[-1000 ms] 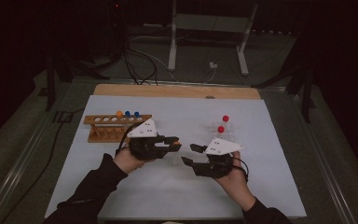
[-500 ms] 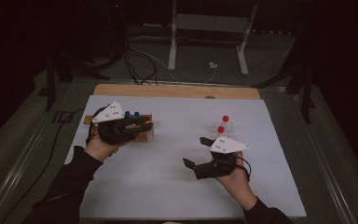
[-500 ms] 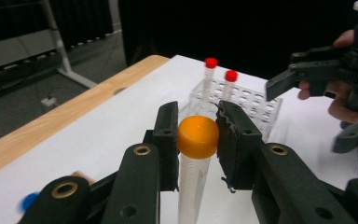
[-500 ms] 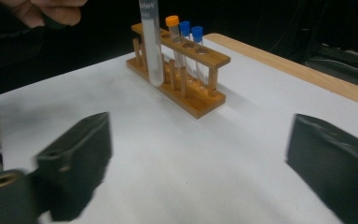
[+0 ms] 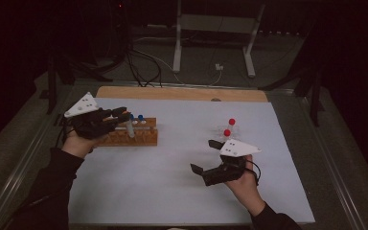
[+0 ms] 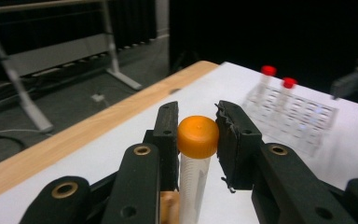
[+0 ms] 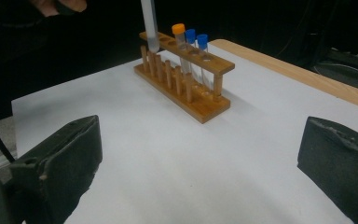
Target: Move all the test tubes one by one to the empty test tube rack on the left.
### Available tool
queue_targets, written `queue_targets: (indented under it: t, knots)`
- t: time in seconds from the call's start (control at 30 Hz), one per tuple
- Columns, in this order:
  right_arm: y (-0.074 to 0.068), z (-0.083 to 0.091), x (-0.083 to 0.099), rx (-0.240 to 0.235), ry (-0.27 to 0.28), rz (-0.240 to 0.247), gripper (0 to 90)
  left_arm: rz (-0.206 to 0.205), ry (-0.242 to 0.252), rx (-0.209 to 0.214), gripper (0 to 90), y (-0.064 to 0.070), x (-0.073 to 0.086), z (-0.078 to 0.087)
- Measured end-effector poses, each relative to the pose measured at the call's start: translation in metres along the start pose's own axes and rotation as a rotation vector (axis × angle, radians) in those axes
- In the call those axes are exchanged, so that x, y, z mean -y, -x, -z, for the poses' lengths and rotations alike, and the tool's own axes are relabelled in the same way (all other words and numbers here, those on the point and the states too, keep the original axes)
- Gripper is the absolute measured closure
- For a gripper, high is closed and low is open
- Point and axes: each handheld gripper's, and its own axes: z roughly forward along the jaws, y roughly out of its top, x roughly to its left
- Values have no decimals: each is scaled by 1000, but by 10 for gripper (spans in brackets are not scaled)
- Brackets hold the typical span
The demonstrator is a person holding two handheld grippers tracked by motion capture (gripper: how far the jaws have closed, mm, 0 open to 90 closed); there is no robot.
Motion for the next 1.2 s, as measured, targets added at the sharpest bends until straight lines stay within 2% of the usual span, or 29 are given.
queue_targets:
  t: [0.2,0.37,0.43,0.63,0.77,0.9,1.2]
  knots:
    - [-1,-1,0,0,-7,9,0,28,6,-76,716,-24,4,9]
    - [-1,-1,0,-3,-6,14,0,35,7,-139,717,-38,10,9]
    - [-1,-1,0,-2,-3,16,0,59,23,-139,717,-44,12,8]
    - [-1,-1,1,-1,-5,18,0,96,41,-175,717,-60,18,1]
    - [-1,-1,1,-2,-5,19,0,85,25,-194,717,-62,25,-7]
    - [0,0,1,-1,-1,17,0,110,38,-198,717,-65,36,-12]
    - [-1,0,1,-10,-2,17,0,128,-16,-201,717,-67,57,-24]
